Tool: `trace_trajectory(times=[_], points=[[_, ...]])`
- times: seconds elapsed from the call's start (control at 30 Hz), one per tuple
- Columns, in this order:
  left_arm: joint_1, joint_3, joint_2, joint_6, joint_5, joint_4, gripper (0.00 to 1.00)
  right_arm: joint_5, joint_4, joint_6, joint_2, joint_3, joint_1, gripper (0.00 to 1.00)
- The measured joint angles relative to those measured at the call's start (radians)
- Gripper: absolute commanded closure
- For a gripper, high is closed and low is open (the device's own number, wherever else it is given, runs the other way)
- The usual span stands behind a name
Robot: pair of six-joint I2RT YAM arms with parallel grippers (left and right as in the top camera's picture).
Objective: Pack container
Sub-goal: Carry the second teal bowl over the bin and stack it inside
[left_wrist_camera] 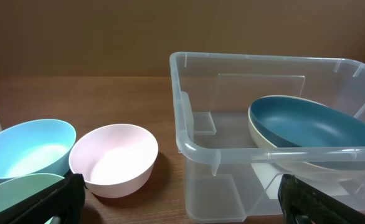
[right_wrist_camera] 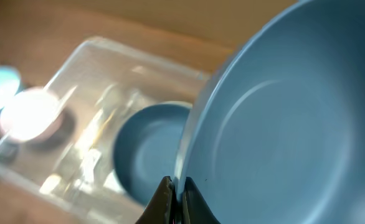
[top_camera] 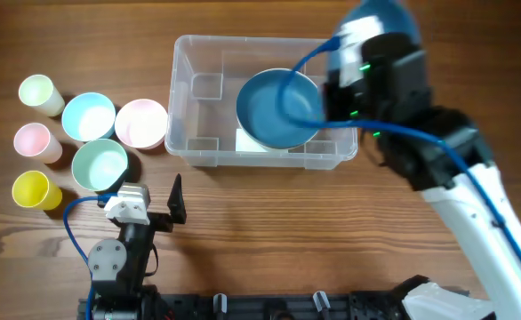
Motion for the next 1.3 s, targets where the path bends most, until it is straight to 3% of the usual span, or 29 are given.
trace_trajectory(times=[0.13, 0.4, 0.9, 0.93, 0.97, 1.03, 1.13, 1.23, 1.3], points=[[0.000, 0.000, 0.000, 0.000, 0.000, 0.000, 0.00, 0.005, 0.035, -0.016, 0.126, 0.000, 0.092, 0.96], [0.000, 0.000, 0.000, 0.000, 0.000, 0.000, 0.00, -0.005, 0.122, -0.019, 0.407, 0.000, 0.108, 0.95], [0.000, 0.000, 0.000, 0.000, 0.000, 0.000, 0.00, -0.107, 0.180, -0.010, 0.461, -0.002, 0.109, 0.96], [0.000, 0.000, 0.000, 0.000, 0.000, 0.000, 0.00, -0.110, 0.180, -0.008, 0.461, -0.002, 0.109, 0.91], [0.000, 0.000, 0.000, 0.000, 0.000, 0.000, 0.00, -0.113, 0.181, -0.008, 0.461, -0.004, 0.109, 0.76], [0.000, 0.000, 0.000, 0.000, 0.000, 0.000, 0.00, -0.114, 0.184, -0.004, 0.461, -0.008, 0.109, 0.55], [0.000, 0.000, 0.000, 0.000, 0.000, 0.000, 0.00, -0.114, 0.191, -0.001, 0.461, -0.010, 0.109, 0.44], [0.000, 0.000, 0.000, 0.000, 0.000, 0.000, 0.00, -0.115, 0.203, 0.007, 0.461, -0.010, 0.109, 0.50], [0.000, 0.000, 0.000, 0.000, 0.000, 0.000, 0.00, -0.123, 0.211, 0.011, 0.461, -0.010, 0.109, 0.70]])
